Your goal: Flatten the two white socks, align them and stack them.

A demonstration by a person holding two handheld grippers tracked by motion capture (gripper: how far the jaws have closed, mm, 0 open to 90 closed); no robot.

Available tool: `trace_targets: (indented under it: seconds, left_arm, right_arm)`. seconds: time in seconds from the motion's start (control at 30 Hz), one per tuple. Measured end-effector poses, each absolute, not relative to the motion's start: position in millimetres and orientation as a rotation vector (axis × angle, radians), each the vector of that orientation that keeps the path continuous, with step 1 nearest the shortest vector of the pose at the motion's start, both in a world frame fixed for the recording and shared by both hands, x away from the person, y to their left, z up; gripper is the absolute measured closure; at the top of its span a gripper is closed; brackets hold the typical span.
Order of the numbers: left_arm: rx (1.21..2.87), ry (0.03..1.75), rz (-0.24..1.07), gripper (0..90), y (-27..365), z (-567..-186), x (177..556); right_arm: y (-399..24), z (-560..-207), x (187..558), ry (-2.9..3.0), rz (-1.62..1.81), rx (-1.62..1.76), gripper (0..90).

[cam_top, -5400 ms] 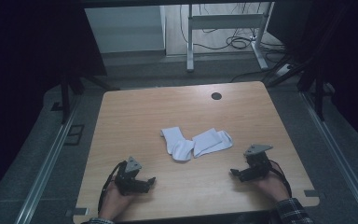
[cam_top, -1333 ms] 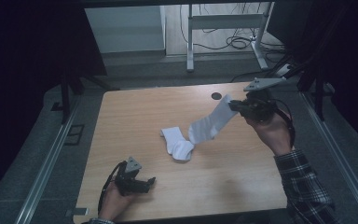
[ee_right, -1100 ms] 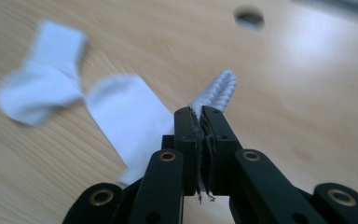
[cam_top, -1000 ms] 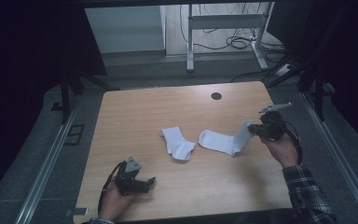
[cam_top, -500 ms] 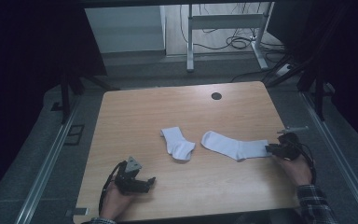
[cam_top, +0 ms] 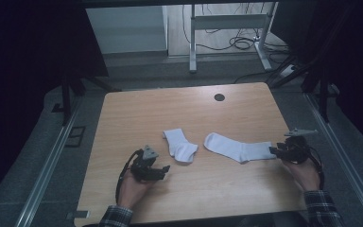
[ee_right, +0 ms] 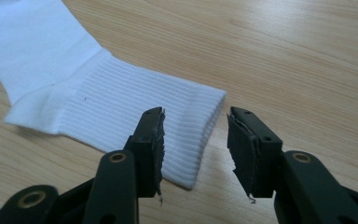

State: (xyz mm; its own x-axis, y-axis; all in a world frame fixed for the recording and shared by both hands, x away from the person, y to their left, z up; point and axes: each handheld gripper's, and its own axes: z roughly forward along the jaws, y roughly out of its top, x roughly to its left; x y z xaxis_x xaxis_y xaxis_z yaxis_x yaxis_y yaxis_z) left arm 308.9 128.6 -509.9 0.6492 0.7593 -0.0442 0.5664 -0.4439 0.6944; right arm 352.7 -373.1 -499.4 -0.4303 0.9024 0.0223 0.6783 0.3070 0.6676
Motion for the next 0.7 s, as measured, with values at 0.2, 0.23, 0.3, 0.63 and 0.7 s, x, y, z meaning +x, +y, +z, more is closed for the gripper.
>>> trace_targets:
  seconds: [0.2, 0.23, 0.3, 0.63, 0.7]
  left_arm:
    - [2.153, 0.985, 0.361, 37.0, 90.8, -499.8, 337.8]
    - [2.155, 0.969, 0.363, 37.6, 81.7, -498.2, 343.4]
    - [2.164, 0.949, 0.365, 41.3, 68.5, -496.5, 350.7]
    - [2.203, 0.909, 0.369, 60.0, 7.9, -500.8, 388.7]
    - [2.201, 0.911, 0.363, 61.1, -0.2, -503.1, 394.0]
  right_arm:
    - [-377.5, -500.4, 351.4, 2.202, 0.883, 1.425, 47.0]
    - [-377.7, -500.9, 351.3, 2.201, 0.886, 1.428, 46.1]
    - [-377.8, -502.5, 351.3, 2.204, 0.887, 1.433, 45.9]
    - [-375.4, -505.5, 351.7, 2.213, 0.892, 1.437, 65.4]
    - [-375.1, -505.3, 352.2, 2.21, 0.905, 1.441, 69.4]
